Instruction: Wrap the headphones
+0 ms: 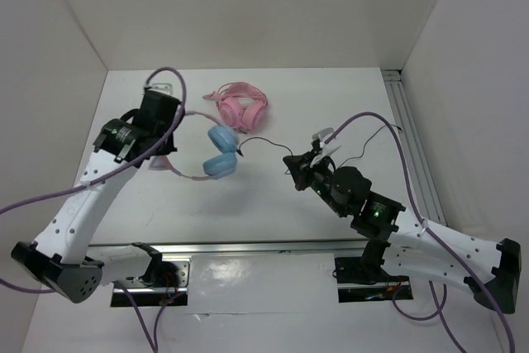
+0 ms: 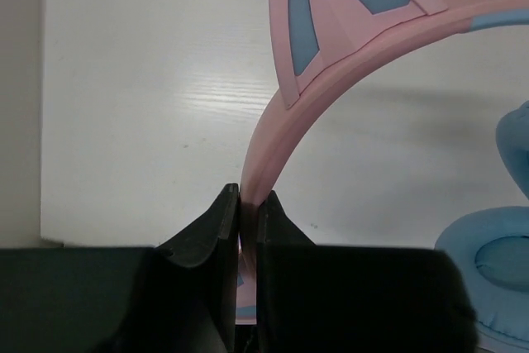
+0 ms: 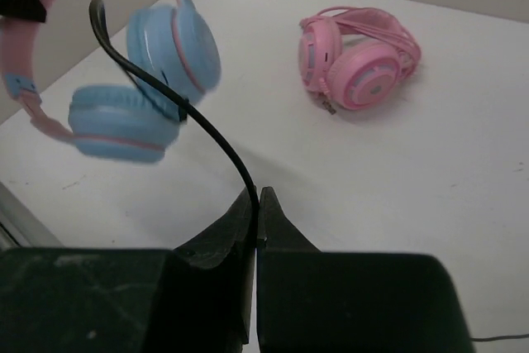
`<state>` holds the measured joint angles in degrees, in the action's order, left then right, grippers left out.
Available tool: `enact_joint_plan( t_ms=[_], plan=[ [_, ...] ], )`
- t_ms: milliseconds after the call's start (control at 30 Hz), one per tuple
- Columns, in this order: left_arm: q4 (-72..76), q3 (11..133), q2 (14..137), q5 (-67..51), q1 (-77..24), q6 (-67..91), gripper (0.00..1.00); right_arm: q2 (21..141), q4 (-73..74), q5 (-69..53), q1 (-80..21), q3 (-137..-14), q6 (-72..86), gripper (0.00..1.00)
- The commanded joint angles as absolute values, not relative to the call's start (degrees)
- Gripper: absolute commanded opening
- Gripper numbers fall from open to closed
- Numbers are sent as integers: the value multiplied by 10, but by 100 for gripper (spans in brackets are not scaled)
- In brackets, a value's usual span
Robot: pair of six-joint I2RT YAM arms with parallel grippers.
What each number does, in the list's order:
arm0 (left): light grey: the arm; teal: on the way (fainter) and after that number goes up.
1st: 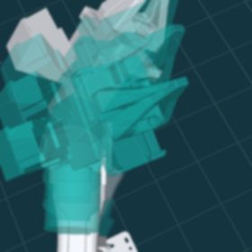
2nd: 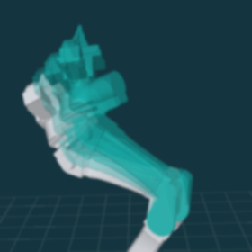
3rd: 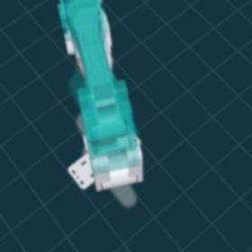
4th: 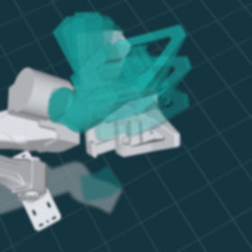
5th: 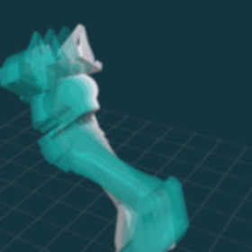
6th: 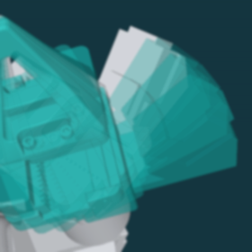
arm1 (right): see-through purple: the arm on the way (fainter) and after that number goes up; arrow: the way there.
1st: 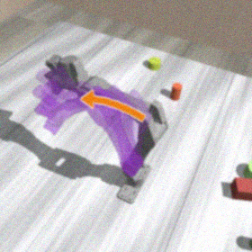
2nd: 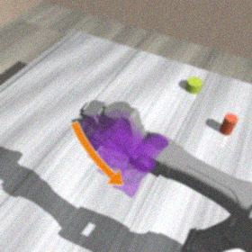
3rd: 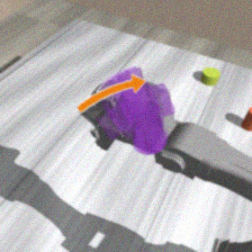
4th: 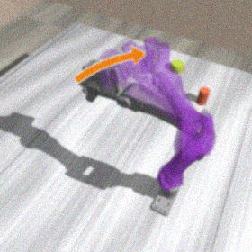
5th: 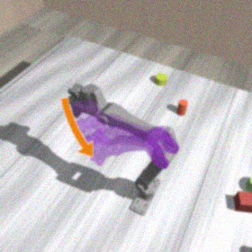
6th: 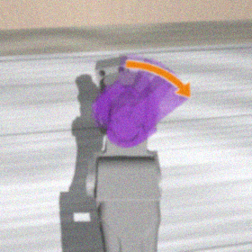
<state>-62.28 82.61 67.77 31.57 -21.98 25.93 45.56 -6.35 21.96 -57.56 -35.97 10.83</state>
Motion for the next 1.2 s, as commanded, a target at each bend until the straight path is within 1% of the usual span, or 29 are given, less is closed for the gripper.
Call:
enact_joint_plan(
  t_ms=[0,33,67,100,167,200,300,400,567,667,800,833,967,1000,1067,1100,1167],
  plan=[
    [-517,821,686,155,-274,170,0,442,37,331,-610,-420,56,0],
    [-505,816,699,101,-287,137,0,442,49,337,-610,-428,50,0],
    [-498,816,706,9,-320,124,0,442,71,337,-610,-435,50,0],
    [-498,822,715,-22,-339,113,0,442,77,344,-610,-440,45,0],
    [-509,830,743,-27,-386,85,0,442,84,352,-610,-446,45,0],
    [-514,836,751,-27,-435,78,0,442,84,359,-610,-446,45,0],
    [-527,836,756,-31,-507,59,0,442,90,371,-615,-446,45,0],
    [-527,823,740,-41,-546,46,0,442,95,392,-615,-452,45,0],
    [-527,823,687,-41,-551,46,0,454,77,398,-615,-440,45,0],
    [-527,835,672,-55,-551,46,0,480,71,385,-615,-440,45,0],
    [-522,846,660,-42,-551,46,0,491,53,368,-615,-432,50,0],
    [-515,846,646,-72,-551,46,0,491,35,362,-615,-424,50,0],
    [-461,852,607,-93,-551,61,0,491,-11,254,-600,-398,28,0],
    [-449,852,599,-88,-551,77,0,491,-26,184,-594,-390,15,1],
    [-417,857,593,-74,-551,94,0,491,-84,129,-580,-367,15,6],
    [-406,857,585,-58,-551,115,0,503,-101,90,-571,-367,15,8],
    [-392,857,579,0,-551,135,0,521,-150,36,-558,-353,15,9]
  ],
)
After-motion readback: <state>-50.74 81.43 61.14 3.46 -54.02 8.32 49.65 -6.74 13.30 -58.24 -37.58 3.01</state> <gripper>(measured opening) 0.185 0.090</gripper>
